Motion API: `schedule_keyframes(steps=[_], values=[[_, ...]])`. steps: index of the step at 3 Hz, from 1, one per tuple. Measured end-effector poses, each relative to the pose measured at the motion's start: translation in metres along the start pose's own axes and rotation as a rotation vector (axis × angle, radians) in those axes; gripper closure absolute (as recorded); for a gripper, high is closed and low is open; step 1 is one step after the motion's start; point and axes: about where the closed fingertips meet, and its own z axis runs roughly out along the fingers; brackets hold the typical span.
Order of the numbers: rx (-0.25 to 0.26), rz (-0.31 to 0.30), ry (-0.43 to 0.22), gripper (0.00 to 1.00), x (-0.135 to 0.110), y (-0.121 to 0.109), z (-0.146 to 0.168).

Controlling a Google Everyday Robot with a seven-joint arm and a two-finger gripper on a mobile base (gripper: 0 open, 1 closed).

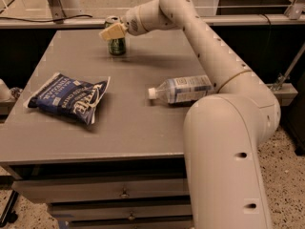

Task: Pick green can

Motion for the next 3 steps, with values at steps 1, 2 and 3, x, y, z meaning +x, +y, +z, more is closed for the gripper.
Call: schedule_keyframes(steps=[1,2,3], values=[[0.018,-0.002,-0.021,0.62,-0.004,0.001,-0.011],[0.030,-0.057,-0.084,0.85,-0.042,0.014,-0.035],[0.019,-0.109,-0.168,1.00,-0.094,0.047,-0.072]])
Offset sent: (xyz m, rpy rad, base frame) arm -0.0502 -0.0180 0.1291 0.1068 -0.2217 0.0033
